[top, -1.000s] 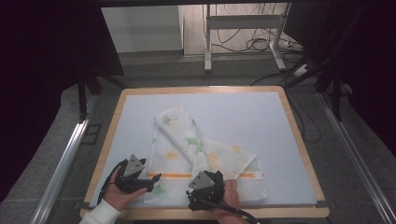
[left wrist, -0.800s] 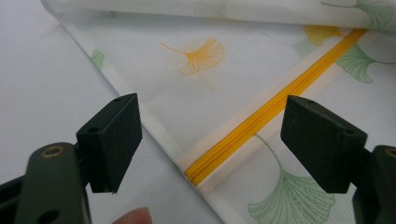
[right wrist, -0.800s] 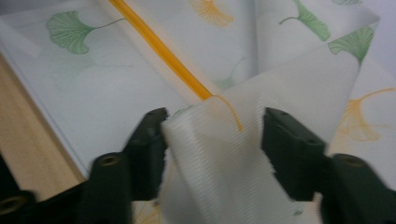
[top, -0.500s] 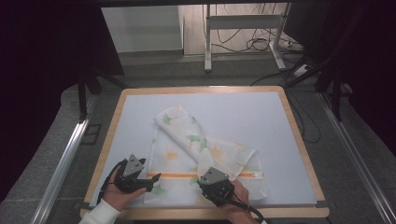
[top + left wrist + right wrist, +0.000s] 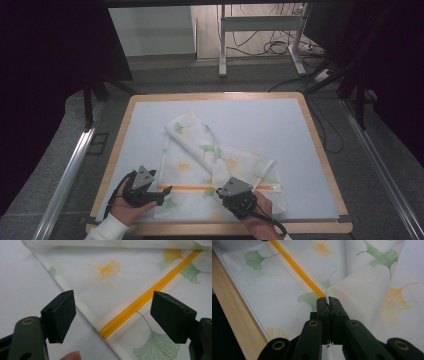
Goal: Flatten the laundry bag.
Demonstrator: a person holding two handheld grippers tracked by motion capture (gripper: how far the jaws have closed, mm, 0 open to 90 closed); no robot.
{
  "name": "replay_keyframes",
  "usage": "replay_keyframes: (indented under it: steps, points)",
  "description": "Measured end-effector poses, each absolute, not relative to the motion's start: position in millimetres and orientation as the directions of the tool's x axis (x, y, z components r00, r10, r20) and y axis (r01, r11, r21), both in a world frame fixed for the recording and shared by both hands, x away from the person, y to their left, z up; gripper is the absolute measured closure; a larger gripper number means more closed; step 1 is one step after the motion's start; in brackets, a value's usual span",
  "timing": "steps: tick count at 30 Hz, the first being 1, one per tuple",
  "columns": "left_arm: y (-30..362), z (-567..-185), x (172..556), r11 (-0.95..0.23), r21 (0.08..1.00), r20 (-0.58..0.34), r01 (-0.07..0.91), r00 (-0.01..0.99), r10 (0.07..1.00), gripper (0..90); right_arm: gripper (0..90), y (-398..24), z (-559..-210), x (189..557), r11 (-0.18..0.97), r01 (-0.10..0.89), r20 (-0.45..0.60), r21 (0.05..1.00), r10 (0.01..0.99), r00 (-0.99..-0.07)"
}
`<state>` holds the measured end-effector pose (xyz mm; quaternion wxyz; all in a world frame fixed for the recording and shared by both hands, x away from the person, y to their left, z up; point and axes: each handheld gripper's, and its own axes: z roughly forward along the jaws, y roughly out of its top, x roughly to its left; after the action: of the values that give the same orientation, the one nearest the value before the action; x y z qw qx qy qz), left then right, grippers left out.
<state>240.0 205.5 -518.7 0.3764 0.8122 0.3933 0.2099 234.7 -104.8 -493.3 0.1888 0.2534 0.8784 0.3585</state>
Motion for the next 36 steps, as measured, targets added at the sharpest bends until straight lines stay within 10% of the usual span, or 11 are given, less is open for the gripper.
replay_keyframes:
  steps: [36]
  points:
    - [204, -520, 241, -0.413, 0.769, 0.043, 0.488, 0.605, 0.795, 19.9, 87.8, -186, -463, 306, 0.502, 0.359, -0.086, 0.787, 0.666, -0.741]
